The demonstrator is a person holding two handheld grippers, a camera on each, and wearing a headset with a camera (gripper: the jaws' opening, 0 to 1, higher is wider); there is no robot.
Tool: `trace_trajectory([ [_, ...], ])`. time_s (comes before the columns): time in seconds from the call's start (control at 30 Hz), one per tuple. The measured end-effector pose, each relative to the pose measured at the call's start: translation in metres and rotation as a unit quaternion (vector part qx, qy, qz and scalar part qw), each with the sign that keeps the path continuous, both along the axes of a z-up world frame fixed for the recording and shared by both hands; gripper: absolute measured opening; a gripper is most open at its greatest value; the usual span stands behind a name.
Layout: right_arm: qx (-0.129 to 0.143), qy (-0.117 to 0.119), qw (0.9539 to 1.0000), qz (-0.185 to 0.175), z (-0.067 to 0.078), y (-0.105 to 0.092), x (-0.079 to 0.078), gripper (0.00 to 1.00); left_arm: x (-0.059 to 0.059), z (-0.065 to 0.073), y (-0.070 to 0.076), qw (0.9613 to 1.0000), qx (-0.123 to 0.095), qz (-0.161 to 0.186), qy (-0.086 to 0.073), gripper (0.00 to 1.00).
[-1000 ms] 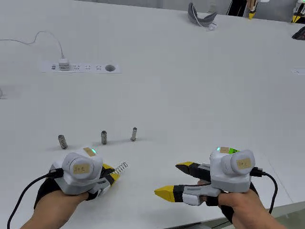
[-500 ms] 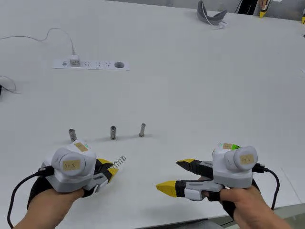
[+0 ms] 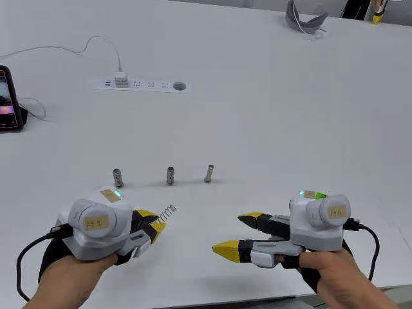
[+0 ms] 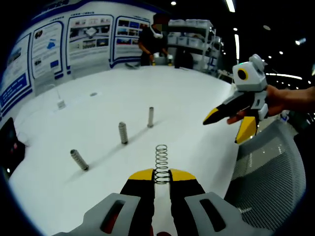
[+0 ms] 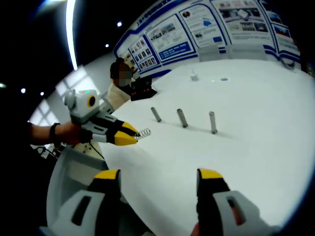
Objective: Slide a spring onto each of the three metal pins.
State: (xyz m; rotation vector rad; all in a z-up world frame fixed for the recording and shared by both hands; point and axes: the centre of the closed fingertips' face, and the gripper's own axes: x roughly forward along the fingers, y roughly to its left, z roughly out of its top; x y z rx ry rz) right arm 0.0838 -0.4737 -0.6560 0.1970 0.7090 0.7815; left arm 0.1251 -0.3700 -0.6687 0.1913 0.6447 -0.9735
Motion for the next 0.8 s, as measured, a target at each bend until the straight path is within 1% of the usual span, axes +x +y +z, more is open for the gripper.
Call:
trace_trajectory([
  [0.1,0.008,-0.002,0.9999,0.006,0.003,0.006,0.003,0.61,-0.003,0.003,0.003,1.0,0.0,0.001,-0.002,0.1],
  [0.23,0.021,0.0,0.9997,0.015,0.006,0.014,0.005,0.6,-0.007,0.007,0.004,1.0,-0.001,-0.002,-0.005,0.1],
  [0.3,0.025,0.002,0.9995,0.02,0.007,0.017,0.005,0.58,-0.007,0.01,0.004,1.0,-0.005,0.0,-0.004,0.1],
  [0.4,0.039,0.003,0.999,0.022,0.01,0.022,0.006,0.55,-0.009,0.013,0.002,1.0,-0.004,-0.004,-0.008,0.1],
  [0.43,0.047,0.005,0.9986,0.023,0.012,0.024,0.007,0.54,-0.009,0.014,0.001,0.9999,-0.007,-0.004,-0.008,0.1],
  [0.63,0.064,0.008,0.9976,0.026,0.018,0.029,0.01,0.5,-0.016,0.02,-0.01,0.9996,-0.008,-0.022,-0.013,0.1],
  [0.67,0.07,0.009,0.9971,0.026,0.021,0.03,0.011,0.49,-0.017,0.021,-0.013,0.9995,-0.009,-0.025,-0.014,0.1],
  [0.8,0.085,0.012,0.9959,0.027,0.024,0.032,0.014,0.46,-0.019,0.024,-0.019,0.9992,-0.011,-0.035,-0.016,0.1],
])
